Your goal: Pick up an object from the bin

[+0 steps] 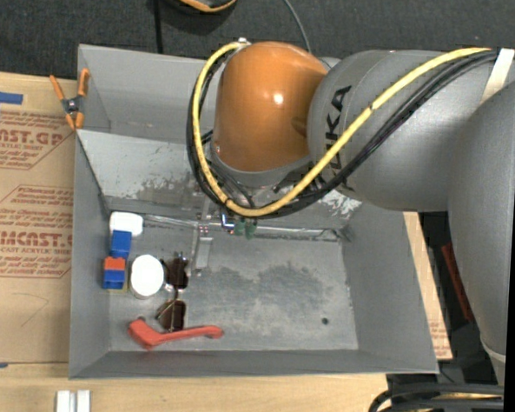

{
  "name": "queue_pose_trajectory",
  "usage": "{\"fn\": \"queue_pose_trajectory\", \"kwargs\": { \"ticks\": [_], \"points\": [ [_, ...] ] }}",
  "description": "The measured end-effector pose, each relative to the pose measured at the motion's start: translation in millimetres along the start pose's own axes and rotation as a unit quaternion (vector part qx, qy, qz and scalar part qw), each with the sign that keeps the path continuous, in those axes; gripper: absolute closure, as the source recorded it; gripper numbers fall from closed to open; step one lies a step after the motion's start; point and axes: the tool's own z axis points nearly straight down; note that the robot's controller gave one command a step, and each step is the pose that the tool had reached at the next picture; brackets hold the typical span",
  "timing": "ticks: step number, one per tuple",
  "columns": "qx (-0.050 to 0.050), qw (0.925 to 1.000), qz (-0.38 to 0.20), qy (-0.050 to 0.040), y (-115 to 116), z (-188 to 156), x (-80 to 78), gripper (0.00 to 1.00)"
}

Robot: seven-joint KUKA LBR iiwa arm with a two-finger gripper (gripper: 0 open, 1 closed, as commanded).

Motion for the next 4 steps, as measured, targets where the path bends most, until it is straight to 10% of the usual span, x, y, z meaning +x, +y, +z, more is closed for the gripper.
{"fn": "queue_pose_trajectory", "kwargs": {
  "ticks": [2,3,4],
  "points": [
    [0.0,0.9977,-0.068,-0.0047,3.8,33.8,-0.2,0.0],
    [0.0,0.9684,-0.249,-0.0048,11.4,61.8,9.8,0.0],
    [-0.001,0.9822,-0.188,-0.0053,35.6,106.0,10.3,0.0]
  ]
}}
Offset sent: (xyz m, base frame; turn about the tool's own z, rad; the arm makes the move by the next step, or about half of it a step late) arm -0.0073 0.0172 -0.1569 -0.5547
